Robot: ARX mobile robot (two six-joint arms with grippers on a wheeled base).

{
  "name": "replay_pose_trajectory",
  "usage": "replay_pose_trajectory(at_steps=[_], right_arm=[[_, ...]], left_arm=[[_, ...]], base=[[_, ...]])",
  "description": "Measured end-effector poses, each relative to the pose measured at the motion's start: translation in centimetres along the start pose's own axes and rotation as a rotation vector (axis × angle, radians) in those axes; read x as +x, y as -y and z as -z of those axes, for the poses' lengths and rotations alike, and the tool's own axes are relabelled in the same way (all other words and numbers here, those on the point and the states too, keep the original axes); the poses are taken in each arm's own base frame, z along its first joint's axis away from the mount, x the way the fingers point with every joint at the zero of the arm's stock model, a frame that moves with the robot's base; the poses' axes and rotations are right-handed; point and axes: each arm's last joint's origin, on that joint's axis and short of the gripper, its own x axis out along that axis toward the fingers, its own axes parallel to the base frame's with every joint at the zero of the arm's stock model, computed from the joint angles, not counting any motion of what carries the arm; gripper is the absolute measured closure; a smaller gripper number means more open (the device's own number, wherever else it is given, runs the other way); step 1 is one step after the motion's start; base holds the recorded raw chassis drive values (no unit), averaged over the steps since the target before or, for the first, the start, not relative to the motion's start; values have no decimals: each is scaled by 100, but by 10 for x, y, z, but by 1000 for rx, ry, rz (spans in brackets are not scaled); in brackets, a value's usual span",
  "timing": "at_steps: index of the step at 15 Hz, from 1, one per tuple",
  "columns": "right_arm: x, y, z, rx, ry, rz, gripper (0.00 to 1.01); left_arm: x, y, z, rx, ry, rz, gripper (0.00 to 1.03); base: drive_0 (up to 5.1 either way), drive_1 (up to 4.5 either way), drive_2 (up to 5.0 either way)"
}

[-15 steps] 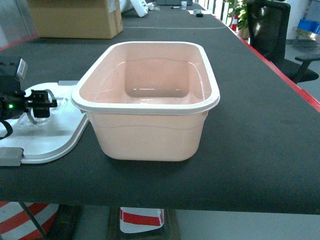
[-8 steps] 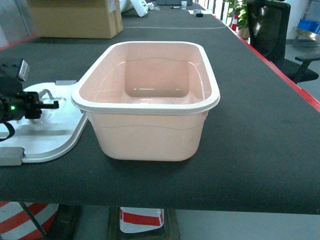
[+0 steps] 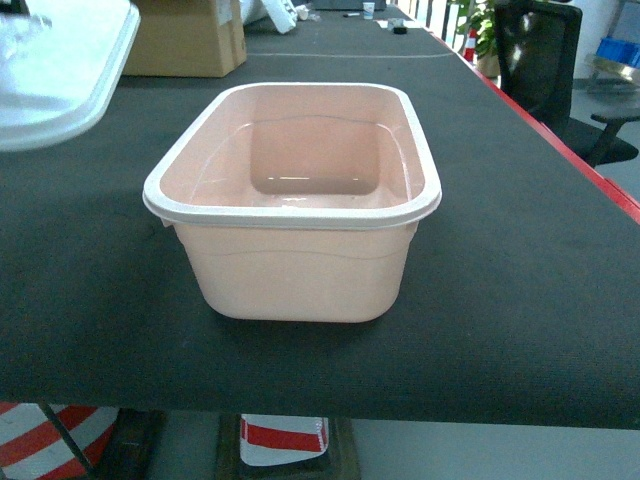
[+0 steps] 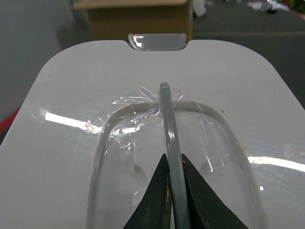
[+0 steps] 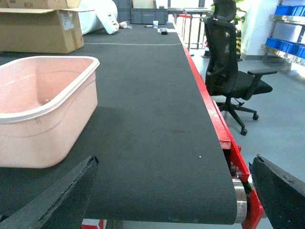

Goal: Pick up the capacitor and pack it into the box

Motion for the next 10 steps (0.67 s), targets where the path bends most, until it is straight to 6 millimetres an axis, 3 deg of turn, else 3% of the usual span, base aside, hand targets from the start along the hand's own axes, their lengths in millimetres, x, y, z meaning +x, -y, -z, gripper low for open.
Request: replay_pose_trajectory(at_steps=[2, 3, 6, 10], right_arm=[[0, 0, 0, 0, 0, 0, 3], [0, 0, 0, 0, 0, 0, 3], [0, 0, 0, 0, 0, 0, 3], [0, 0, 0, 0, 0, 0, 3]], left_arm=[[-26, 39, -29, -4, 57, 57, 101], [-36, 67, -31, -15, 42, 94, 101], [-55, 139, -29, -69, -18, 166, 101], [-64, 209, -14, -87, -106, 209, 101]], base=[[0, 0, 0], [0, 0, 0], [0, 0, 0], [0, 0, 0]])
